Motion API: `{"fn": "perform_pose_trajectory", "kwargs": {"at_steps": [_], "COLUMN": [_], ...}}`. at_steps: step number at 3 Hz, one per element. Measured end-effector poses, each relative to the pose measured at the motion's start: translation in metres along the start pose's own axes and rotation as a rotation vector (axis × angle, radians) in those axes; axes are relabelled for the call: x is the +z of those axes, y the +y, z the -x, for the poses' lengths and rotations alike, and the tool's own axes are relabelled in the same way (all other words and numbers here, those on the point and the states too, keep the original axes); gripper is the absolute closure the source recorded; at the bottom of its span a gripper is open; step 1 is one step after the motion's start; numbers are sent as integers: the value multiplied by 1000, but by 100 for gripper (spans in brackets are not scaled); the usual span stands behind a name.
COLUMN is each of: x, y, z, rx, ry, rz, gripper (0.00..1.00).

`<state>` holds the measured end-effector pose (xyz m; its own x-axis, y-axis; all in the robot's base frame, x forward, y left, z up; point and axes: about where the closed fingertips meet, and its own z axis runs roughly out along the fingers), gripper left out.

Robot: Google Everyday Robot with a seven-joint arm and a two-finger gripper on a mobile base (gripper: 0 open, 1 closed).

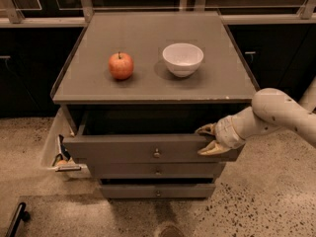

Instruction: Open top drawer

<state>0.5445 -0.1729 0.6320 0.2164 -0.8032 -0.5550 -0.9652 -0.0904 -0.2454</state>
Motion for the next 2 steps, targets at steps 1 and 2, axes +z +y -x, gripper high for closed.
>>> {"fn": "perform_pose_trajectory", "kwargs": {"at_steps": [1,2], "x": [-4,-4], "y": [10,11], "z": [1,2], "rx": [6,6], "ry": [-18,-19], "rz": [4,4], "gripper": [88,100]}}
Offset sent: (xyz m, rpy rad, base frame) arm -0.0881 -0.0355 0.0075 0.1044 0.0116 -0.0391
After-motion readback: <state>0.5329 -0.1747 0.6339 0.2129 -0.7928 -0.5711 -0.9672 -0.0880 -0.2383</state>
